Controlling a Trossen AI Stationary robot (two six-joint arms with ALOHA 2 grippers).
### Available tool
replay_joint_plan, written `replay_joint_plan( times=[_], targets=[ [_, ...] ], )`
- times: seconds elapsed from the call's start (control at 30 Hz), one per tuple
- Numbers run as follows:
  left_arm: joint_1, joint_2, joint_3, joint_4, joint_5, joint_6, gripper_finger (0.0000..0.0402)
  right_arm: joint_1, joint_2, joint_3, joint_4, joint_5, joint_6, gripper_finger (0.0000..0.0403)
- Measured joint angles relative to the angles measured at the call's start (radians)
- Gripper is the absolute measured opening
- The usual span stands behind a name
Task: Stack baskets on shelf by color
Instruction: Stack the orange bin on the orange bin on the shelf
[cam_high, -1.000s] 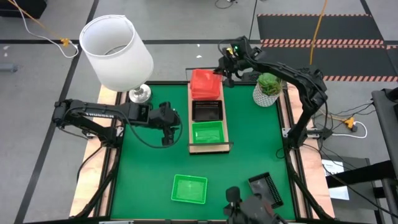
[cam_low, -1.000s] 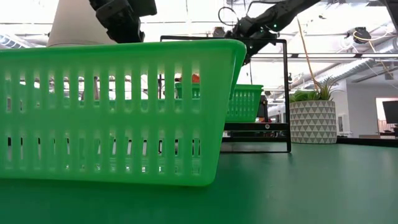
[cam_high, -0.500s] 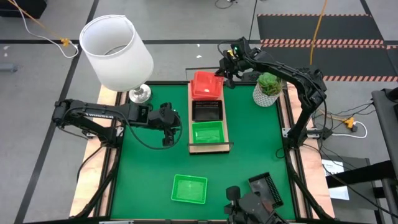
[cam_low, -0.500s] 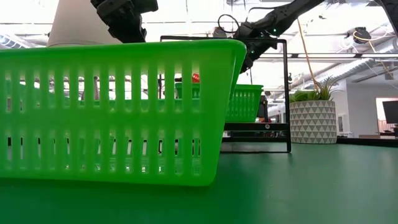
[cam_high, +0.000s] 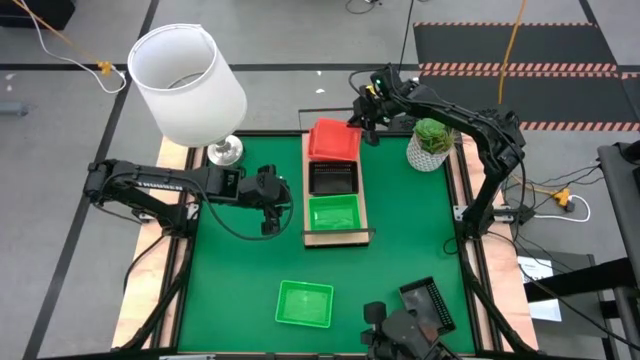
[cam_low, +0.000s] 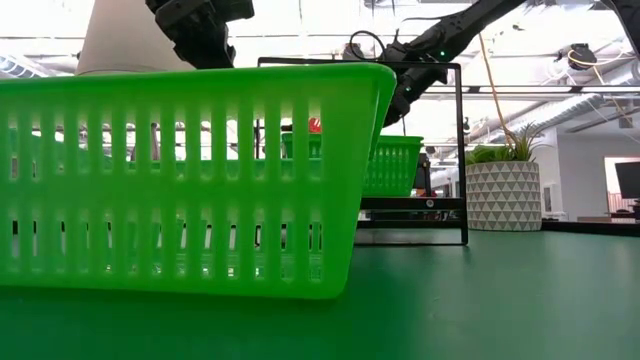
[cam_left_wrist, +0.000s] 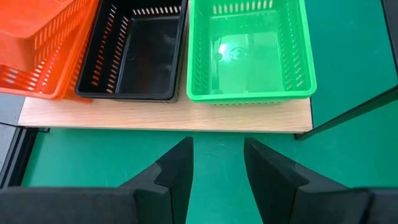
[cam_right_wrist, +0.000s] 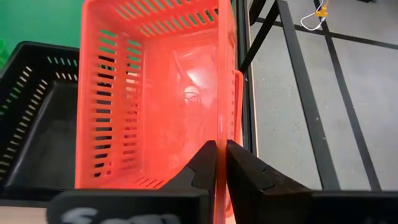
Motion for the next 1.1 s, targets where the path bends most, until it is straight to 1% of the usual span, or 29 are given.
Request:
replay_joint_plan(
  times=[0.5,0.57,0.67,0.73,0.87,1.03,1.1],
  targets=[
    [0.0,0.0,0.0,-0.001,0.0,0.004,0.0145,0.012,0.0,0.0,-0.006,0.012,0.002,0.0082],
    [0.0,0.0,0.0,-0.002,0.0,0.008,0.0145,0.023,0.0,0.0,-0.002,0.069,0.016,0.009],
    [0.0,0.0,0.0,-0.003,0.0,0.007,0.0145,0.048,0.0,0.0,-0.007,0.194,0.075,0.01],
    [0.0,0.0,0.0,-0.006,0.0,0.004,0.0145,0.066,-0.002,0.0,-0.011,0.249,0.128,0.0104],
    [0.0,0.0,-0.001,-0.006,0.0,0.004,0.0145,0.097,-0.013,-0.001,-0.016,0.27,0.203,0.01],
    [0.0,0.0,-0.003,-0.012,0.0,0.006,0.0145,0.139,-0.024,-0.001,-0.044,0.4,0.202,0.0087],
    [0.0,0.0,-0.003,-0.011,0.0,0.006,0.0145,0.147,-0.024,-0.001,-0.045,0.426,0.192,0.0083]
  ],
)
